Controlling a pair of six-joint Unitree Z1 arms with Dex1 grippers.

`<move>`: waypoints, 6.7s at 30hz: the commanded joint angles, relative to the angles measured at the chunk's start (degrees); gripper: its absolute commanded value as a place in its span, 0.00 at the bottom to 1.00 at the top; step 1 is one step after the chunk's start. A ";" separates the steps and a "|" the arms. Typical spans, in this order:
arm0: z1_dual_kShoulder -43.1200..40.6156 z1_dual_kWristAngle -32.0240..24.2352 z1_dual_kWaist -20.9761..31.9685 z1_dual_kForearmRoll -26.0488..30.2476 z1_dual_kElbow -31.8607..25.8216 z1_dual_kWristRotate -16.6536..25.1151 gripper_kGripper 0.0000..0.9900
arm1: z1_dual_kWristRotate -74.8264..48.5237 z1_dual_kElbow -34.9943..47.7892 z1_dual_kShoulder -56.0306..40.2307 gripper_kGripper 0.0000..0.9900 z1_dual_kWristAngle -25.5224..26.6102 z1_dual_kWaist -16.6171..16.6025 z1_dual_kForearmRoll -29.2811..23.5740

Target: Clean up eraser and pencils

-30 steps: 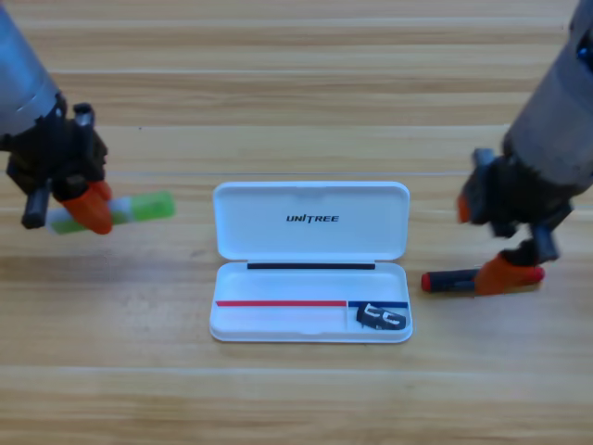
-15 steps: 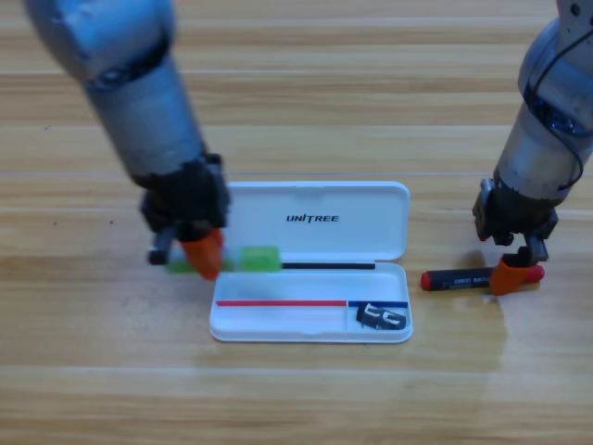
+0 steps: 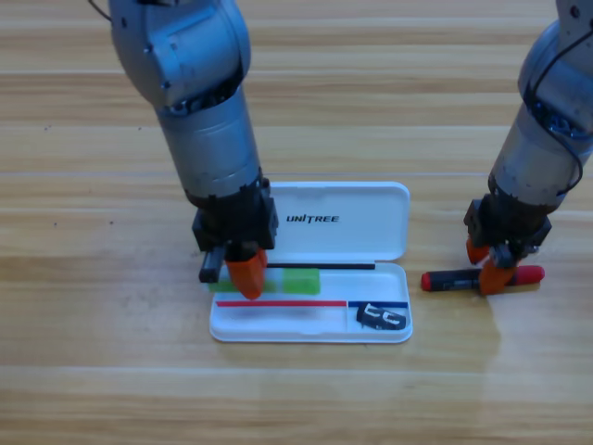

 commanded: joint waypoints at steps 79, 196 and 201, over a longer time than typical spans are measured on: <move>-26.75 -2.74 19.16 6.83 13.28 6.42 1.00 | 18.10 -30.27 13.46 0.00 -2.16 18.54 16.13; 2.08 -39.74 22.24 13.42 -15.73 14.69 0.00 | 33.56 7.87 -34.00 0.96 32.65 14.06 -7.52; 9.99 -39.21 24.08 13.42 -20.83 14.95 0.00 | 33.56 7.87 -34.00 0.96 32.65 13.97 -7.52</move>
